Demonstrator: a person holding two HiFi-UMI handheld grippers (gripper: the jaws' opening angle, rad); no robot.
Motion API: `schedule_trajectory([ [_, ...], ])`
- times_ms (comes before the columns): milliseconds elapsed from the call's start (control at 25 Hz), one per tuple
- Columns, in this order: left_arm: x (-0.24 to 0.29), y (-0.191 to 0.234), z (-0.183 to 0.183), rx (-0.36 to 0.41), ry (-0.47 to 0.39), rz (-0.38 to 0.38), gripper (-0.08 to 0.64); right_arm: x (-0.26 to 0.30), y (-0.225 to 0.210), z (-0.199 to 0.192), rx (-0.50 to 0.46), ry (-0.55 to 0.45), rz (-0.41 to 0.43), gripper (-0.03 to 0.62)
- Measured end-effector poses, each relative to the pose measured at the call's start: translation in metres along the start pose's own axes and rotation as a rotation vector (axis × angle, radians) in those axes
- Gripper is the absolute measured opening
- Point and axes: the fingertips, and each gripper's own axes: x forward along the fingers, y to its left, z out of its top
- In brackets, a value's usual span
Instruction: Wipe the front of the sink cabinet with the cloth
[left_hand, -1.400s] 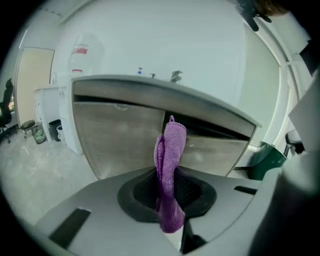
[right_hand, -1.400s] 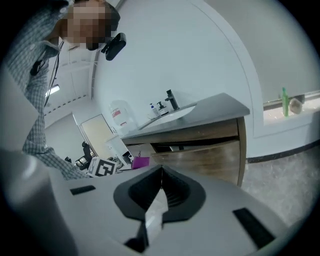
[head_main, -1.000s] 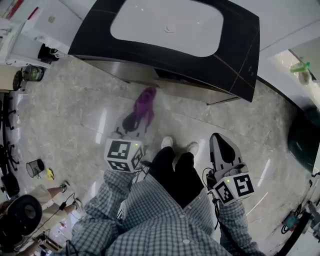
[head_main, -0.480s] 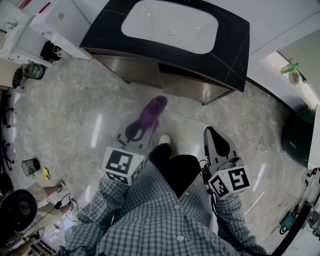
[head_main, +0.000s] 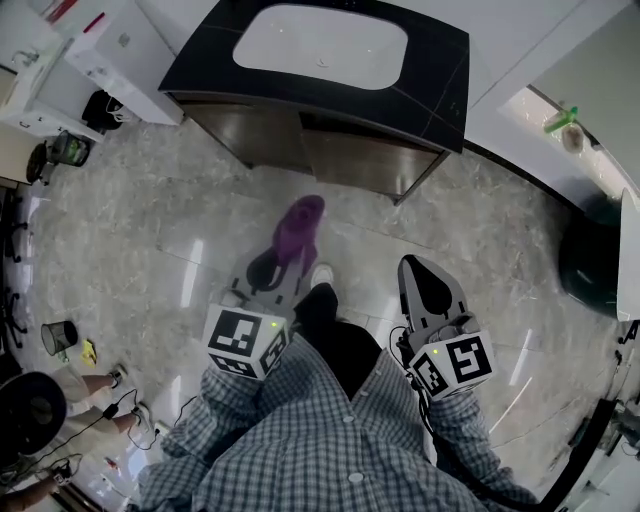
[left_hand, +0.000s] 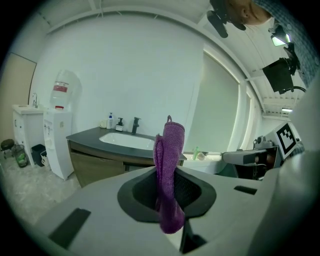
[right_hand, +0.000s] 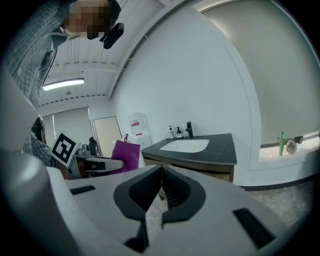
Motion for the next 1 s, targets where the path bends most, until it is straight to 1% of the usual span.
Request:
schedule_trajectory([
  [120,-0.014,-0.024,-0.008,-0.016,-0.015,0.015,0.054,-0.030,0.000,-0.009,-0.005,-0.001,0.005,0.017],
  [240,-0.031,-0.041,-0.016,-0.044,-0.040,0.037,0.054,-0.056,0.005,-0.020,-0.009,-0.006,0.028,0.017],
  [320,-0.043,-0.041,-0.018,-0.057,-0.059,0.067,0.054,-0.066,0.012,-0.027,-0.037,-0.006,0.048,0.017],
  [400,-0.053,-0.039,-0.019,-0.051,-0.068,0.089,0.054,-0.073,0.018,-0.030,-0.054,-0.010,0.062,0.015],
  [520,-0.070,-0.040,-0.018,-0.051,-0.075,0.099,0.054,-0.083,0.031,-0.032,-0.055,-0.010,0.072,0.017],
  [720,-0.086,-0.040,-0.006,-0.053,-0.094,0.072,0.054,-0.087,0.049,-0.026,-0.054,-0.021,0.068,0.015],
  [1000,-0.098,-0.032,0.011,-0.091,-0.113,0.011,0.054,-0.083,0.074,-0.015,-0.055,-0.023,0.049,0.017],
])
